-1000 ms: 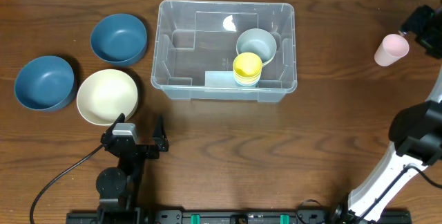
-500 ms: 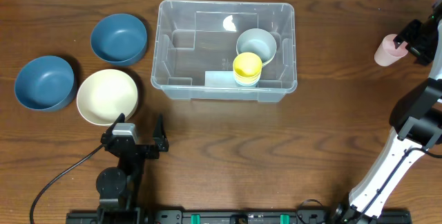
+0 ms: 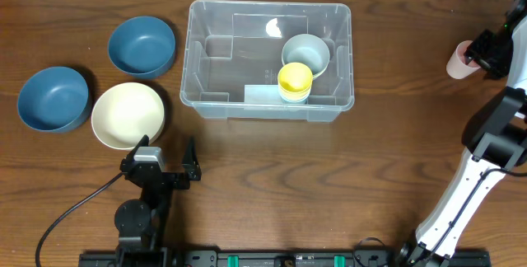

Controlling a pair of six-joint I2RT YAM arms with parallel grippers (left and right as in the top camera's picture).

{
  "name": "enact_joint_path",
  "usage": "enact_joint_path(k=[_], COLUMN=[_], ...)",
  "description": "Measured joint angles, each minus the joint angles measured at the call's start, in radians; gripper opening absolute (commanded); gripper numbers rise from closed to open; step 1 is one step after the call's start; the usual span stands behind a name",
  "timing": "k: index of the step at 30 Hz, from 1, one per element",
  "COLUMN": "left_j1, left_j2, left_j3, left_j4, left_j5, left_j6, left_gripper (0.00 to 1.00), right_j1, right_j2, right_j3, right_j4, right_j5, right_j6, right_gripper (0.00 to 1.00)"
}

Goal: Pack container
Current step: 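Move the right gripper to the pink cup and grasp it, then carry the pink cup into the container and stack it on the yellow cups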

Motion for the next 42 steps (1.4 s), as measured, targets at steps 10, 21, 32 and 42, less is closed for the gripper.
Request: enact_joint_path(k=[10, 21, 32, 42], left_j1=[0.0, 0.0, 0.0, 0.0], left_j2=[0.0, 0.0, 0.0, 0.0], left_j3=[0.0, 0.0, 0.0, 0.0], left_j4=[0.0, 0.0, 0.0, 0.0], left_j5=[0.0, 0.0, 0.0, 0.0], left_j6=[0.0, 0.0, 0.0, 0.0], left_gripper=[0.98, 0.98, 0.98, 0.98], right_j1=[0.0, 0.006, 0.257, 0.67], right_j2=[0.004, -0.029, -0.427, -0.467], right_j3=[0.006, 0.005, 0.009, 0.014], right_j4=[-0.015, -0.091, -0.129, -0.151], right_j5=[0.002, -0.043, -0.126, -0.151], right_j6=[0.001, 0.0, -0.026, -0.042], right_gripper=[0.01, 0.01, 0.01, 0.01])
